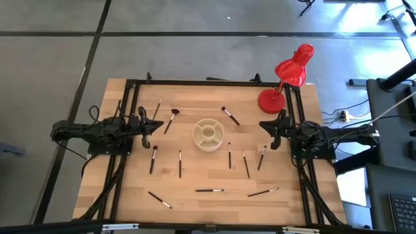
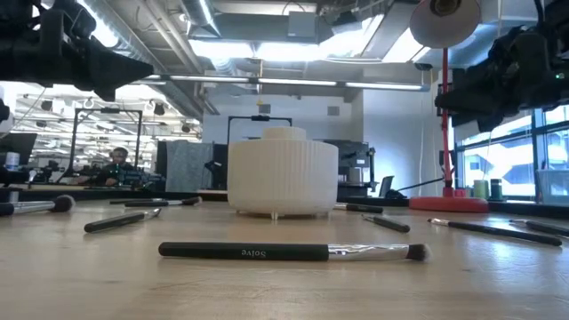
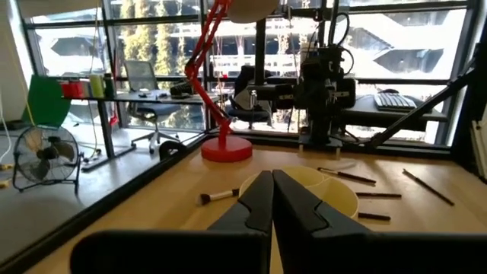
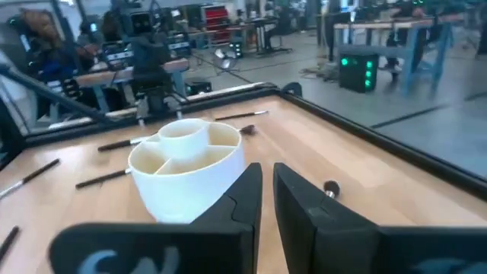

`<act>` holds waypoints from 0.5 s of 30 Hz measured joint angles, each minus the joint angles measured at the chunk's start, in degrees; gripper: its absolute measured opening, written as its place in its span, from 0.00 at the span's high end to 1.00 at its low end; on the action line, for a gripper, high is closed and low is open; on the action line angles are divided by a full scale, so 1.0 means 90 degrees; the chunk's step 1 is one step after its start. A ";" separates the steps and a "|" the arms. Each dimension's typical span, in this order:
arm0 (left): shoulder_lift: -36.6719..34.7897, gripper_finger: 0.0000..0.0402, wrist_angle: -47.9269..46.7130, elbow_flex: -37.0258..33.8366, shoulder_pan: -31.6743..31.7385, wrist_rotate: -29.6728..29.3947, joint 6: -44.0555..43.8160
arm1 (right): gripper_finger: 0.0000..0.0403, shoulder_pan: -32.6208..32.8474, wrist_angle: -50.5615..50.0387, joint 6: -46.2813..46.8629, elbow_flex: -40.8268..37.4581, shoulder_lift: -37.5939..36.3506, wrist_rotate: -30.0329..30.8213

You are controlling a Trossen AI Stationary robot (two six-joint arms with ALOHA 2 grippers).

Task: Put items in baskets/containers
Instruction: Put the blush brush into the white organizer

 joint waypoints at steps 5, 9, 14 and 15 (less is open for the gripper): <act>0.0000 1.00 -0.0002 0.0000 0.0000 0.0021 -0.0065 | 0.91 0.0000 -0.0020 0.0847 0.0000 0.0622 0.0426; 0.0000 1.00 0.0004 0.0000 0.0000 0.0019 -0.0511 | 0.91 -0.0095 0.0089 0.0711 0.0006 0.1037 0.1919; 0.0000 1.00 0.0199 0.0000 0.0000 -0.0086 -0.0346 | 0.91 -0.0569 0.0003 0.1340 0.0519 0.1647 0.1551; 0.0000 1.00 0.0270 0.0000 0.0000 -0.0196 -0.0197 | 0.91 -0.0661 0.0001 0.1466 0.0686 0.1812 0.1392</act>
